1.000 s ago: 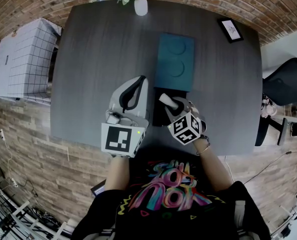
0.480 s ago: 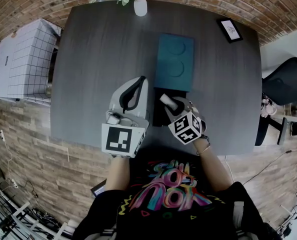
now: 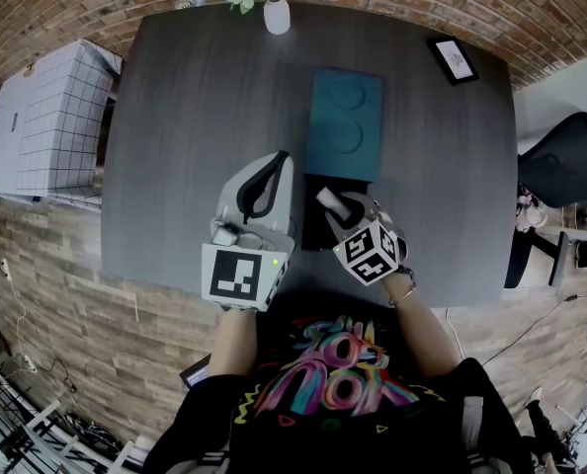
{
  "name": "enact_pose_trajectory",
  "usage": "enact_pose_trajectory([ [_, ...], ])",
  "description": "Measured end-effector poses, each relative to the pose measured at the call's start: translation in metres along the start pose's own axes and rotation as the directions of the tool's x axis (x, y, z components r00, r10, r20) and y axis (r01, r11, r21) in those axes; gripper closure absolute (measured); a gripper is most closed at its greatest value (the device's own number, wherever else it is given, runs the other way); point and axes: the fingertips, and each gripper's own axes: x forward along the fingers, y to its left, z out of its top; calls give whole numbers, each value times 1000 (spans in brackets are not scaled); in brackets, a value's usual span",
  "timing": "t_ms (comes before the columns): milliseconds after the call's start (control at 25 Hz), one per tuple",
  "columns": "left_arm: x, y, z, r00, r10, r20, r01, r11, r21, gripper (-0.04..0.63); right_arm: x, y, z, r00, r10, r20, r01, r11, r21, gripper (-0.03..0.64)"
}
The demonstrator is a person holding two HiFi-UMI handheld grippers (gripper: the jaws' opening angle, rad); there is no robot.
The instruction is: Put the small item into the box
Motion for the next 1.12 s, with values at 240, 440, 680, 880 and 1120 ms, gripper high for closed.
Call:
enact_pose_trajectory([
  [240, 0, 0, 4, 1000, 0, 3, 0, 1000, 13, 595, -1, 0, 1, 1000, 20, 12, -21, 1000, 23, 474],
  [440, 0, -1, 9, 1000, -1, 6, 1, 1000, 22, 594, -8, -3, 10, 998, 22, 60, -25, 998, 65, 469],
  [680, 2, -5, 17, 1000, -12, 17, 12, 999, 38, 595, -38, -17, 41, 984, -8, 180, -18, 989, 146, 469],
  [880, 4, -10, 22, 999, -32, 28, 30, 997, 70, 594, -73, -33, 71, 959, -43, 280, -2, 988, 157, 480],
  [1120, 6, -19, 28, 998, -56, 38, 52, 995, 90, 594, -126, -58, 107, 902, -140, 408, 76, 983, 170, 482],
])
